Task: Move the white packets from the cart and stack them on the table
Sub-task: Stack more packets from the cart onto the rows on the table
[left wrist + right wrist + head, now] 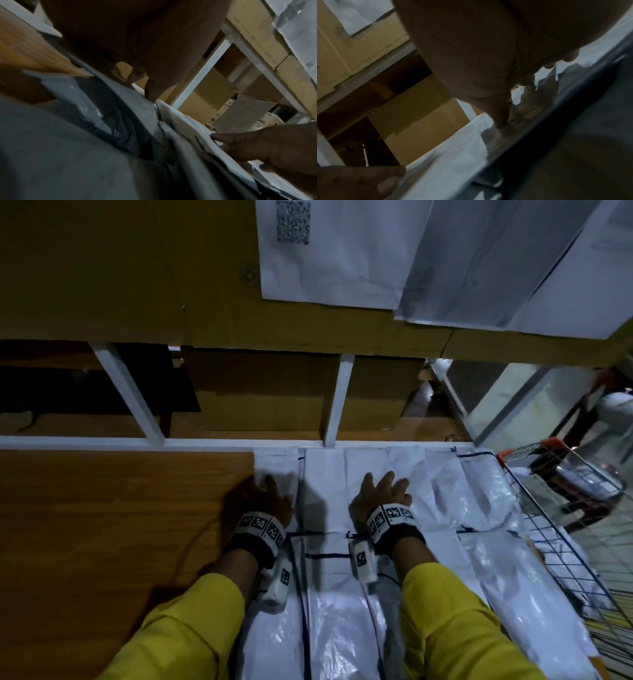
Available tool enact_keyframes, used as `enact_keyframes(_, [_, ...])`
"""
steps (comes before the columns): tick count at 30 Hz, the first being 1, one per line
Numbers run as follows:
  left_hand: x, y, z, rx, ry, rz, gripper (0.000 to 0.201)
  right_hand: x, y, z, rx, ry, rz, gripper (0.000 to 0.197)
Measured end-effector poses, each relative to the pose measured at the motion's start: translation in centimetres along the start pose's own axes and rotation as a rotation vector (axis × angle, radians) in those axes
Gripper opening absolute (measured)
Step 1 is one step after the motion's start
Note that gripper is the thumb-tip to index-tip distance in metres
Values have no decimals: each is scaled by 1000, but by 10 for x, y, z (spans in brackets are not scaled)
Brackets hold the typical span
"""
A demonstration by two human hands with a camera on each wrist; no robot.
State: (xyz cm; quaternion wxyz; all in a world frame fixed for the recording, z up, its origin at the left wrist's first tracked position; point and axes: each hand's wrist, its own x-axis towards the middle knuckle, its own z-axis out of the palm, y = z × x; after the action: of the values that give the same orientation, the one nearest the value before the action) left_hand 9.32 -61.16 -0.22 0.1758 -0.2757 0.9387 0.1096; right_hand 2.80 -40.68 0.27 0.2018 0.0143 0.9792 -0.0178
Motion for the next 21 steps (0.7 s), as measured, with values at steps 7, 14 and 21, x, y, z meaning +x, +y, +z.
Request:
enact_keyframes(7, [-13,-8,-11,12,18,86,81,-24,4,-24,176,142,61,68])
enact_keyframes(14, [-6,-35,-17,-120,104,125,80,-72,19,-23,365,210,39,58])
enact_keyframes(21, [-16,-52,-28,-294,152,54,72,-88,33,-18,447,287,9,53])
